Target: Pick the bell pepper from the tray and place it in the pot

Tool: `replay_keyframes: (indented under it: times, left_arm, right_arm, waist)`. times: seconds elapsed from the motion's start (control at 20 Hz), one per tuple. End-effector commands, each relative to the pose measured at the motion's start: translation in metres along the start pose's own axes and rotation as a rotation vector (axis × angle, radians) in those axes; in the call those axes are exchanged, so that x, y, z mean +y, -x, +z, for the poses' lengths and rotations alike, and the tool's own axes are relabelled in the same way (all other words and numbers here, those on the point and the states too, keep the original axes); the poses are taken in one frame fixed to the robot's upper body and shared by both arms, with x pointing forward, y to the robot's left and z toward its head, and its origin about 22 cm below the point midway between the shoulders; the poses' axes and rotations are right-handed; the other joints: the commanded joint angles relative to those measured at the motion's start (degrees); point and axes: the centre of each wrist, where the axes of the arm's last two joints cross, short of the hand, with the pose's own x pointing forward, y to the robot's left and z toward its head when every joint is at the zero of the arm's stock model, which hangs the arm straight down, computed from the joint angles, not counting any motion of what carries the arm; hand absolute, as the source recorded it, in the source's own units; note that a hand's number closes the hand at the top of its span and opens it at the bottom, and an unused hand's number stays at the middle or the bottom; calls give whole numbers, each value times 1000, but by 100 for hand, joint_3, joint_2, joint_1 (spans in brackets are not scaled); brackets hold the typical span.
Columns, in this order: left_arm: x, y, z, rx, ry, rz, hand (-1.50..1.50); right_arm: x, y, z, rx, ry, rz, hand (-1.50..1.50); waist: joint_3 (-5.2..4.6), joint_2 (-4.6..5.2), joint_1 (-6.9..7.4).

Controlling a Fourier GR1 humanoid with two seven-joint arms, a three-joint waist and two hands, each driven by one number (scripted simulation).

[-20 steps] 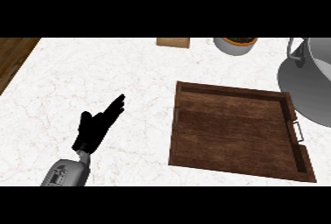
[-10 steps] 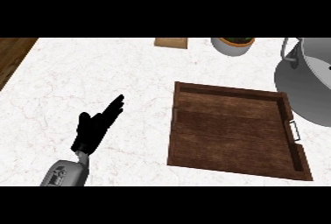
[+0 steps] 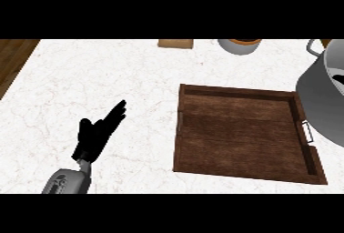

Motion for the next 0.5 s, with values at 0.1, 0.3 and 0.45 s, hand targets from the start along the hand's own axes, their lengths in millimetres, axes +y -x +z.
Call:
replay_keyframes:
  times: [0.1,0.3,0.45]
  left_arm:
    - [-6,3,0,-18,2,-3,0]
    - [5,8,5,-18,11,8,0]
    - [-4,2,2,-15,8,10,0]
  right_arm:
    - [-33,0,12,-20,276,-269,-150]
    - [-47,22,35,-32,364,-349,-150]
    - [-76,30,57,-80,379,-401,-150]
  waist:
    - [41,59,2]
    - [55,100,50]
    - [64,83,-30]
